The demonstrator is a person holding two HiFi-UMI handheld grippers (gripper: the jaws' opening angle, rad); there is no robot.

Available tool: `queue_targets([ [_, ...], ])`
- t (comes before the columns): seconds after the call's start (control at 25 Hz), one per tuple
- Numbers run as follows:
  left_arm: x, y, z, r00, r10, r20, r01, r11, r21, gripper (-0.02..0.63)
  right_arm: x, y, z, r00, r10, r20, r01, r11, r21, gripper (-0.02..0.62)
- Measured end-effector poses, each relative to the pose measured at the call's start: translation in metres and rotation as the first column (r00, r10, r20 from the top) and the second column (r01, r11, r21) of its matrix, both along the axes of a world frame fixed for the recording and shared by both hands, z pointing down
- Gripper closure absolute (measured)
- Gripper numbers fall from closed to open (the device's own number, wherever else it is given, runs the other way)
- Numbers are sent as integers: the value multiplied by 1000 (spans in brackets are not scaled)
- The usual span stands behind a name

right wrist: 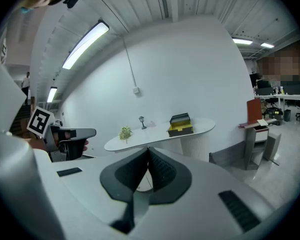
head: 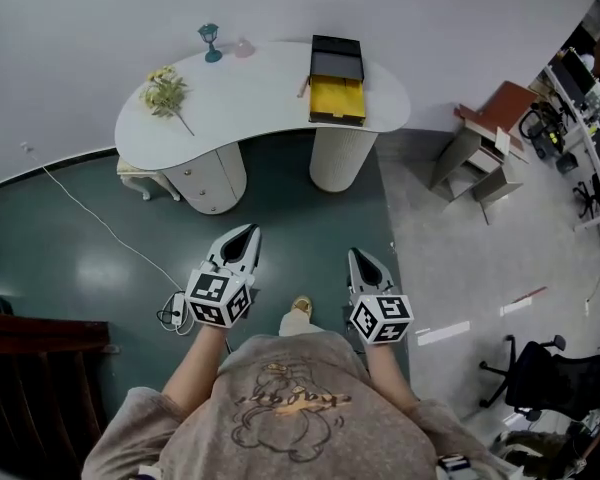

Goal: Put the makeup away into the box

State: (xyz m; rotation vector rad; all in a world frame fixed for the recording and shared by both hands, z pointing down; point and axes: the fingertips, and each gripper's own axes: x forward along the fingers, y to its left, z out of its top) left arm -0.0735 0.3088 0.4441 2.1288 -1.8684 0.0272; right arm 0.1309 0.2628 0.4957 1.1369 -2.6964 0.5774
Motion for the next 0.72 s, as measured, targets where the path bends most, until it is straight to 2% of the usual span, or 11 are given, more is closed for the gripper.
queue_targets([
  [0.32,-3,-68,-8,1000,-19,-5,19,1000,12,583,1,-74,-6,1000,-4,25,3,1000,14,592],
  [0.72,-16,-125,-5,998,-52,-18,52,999,14,583,0,-141,-3,1000,-7,11,7,1000,7,592],
])
